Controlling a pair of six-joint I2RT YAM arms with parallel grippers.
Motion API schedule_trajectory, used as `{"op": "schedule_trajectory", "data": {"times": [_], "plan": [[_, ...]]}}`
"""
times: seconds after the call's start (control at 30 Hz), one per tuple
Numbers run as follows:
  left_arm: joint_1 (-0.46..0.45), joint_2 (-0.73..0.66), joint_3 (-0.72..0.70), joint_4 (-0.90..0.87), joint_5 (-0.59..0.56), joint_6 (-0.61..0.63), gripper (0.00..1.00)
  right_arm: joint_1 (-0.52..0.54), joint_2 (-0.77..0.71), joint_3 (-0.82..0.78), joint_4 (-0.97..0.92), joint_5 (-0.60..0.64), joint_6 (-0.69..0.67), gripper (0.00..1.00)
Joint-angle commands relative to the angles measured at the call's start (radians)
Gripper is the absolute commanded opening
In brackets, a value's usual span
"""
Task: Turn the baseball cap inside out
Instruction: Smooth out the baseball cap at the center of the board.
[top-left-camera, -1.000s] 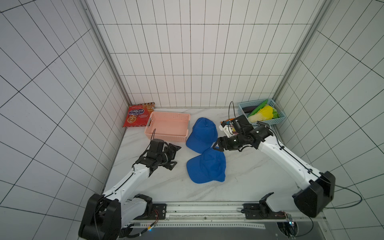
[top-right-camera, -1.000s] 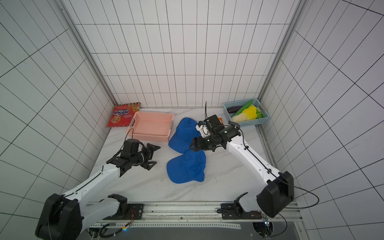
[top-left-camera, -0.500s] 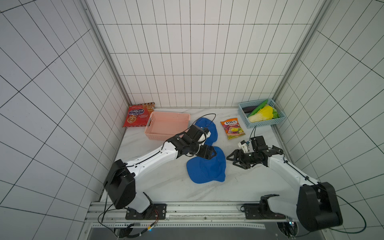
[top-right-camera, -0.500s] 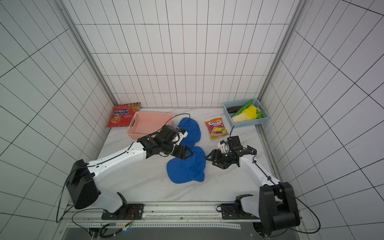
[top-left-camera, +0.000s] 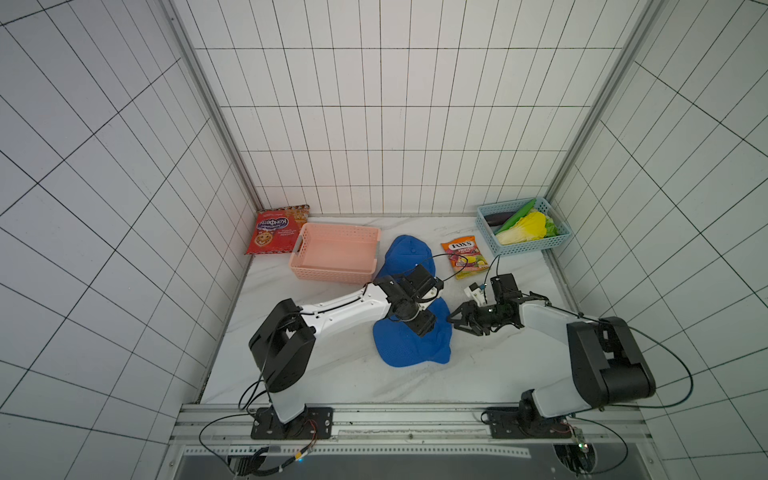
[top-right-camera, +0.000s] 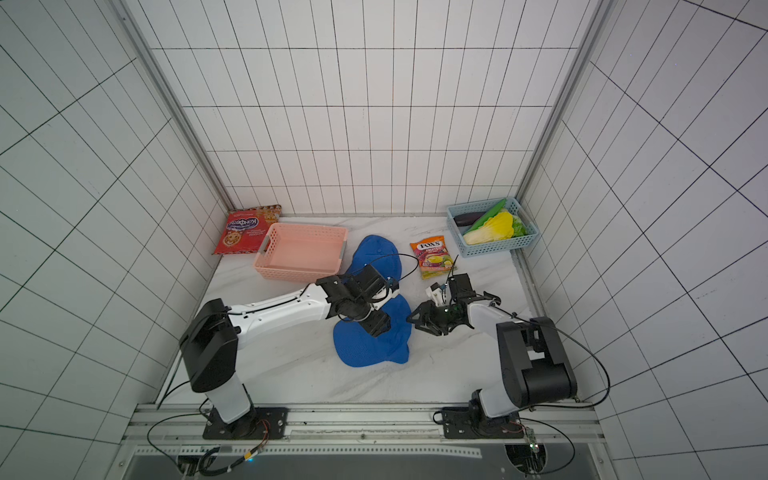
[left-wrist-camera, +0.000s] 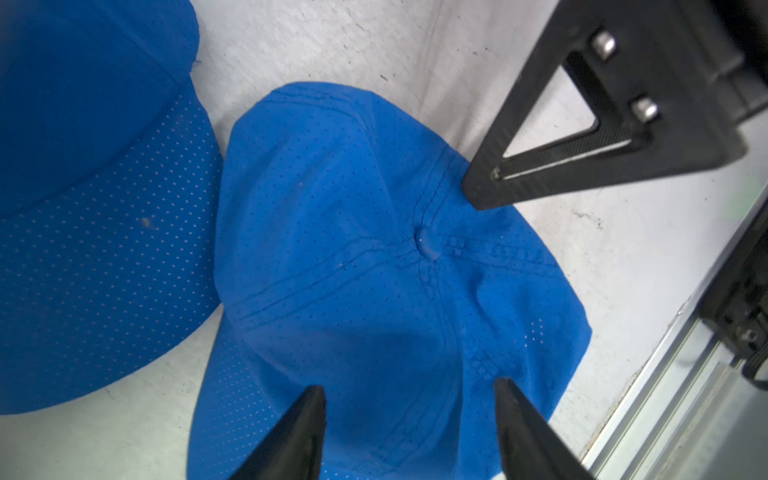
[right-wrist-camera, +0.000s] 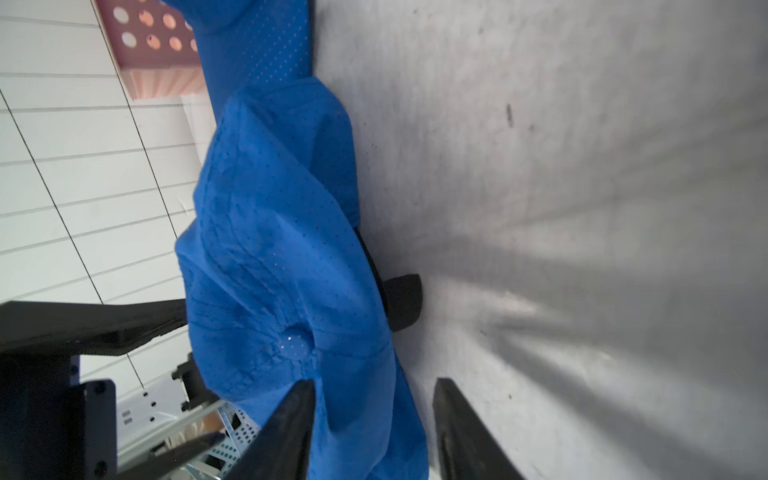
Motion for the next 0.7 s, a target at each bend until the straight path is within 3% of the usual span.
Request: {"op": "schedule_trajectory", "data": {"times": [0.0,0.1,0.13,0.2,0.33,0.47,0.53,0.6,0.67], "plan": [[-0.004,0.015,0.015,0.007,-0.049,0.017,0.5,0.018,0.015,0.008,0.023,-0.053,-0.036,0.28],[-0.005,-0.001,-0.004,0.018,-0.07,0.007,0.34,0.019,-0.035,0.018,-0.006,-0.015,-0.035,0.04],[-0.004,-0.008,-0.011,0.022,-0.08,-0.002,0.28,0.019,-0.07,0.025,-0.03,0.015,-0.037,0.0],[0.0,-0.024,-0.027,0.031,-0.079,-0.016,0.15,0.021,-0.164,0.052,-0.104,0.104,-0.048,0.0],[0.05,-0.073,-0.075,0.116,0.064,-0.082,0.0,0.094,-0.31,0.19,-0.4,0.425,-0.13,0.0],[0.119,-0.13,-0.149,0.266,0.214,-0.163,0.0,0.226,-0.287,0.309,-0.616,0.724,-0.156,0.01],[0.155,-0.154,-0.191,0.337,0.276,-0.198,0.0,0.272,-0.261,0.326,-0.644,0.854,-0.152,0.07],[0.199,-0.17,-0.238,0.401,0.361,-0.232,0.0,0.294,-0.243,0.331,-0.643,0.897,-0.145,0.12],[0.243,-0.181,-0.288,0.461,0.458,-0.259,0.0,0.295,-0.232,0.337,-0.628,0.897,-0.131,0.22]]}}
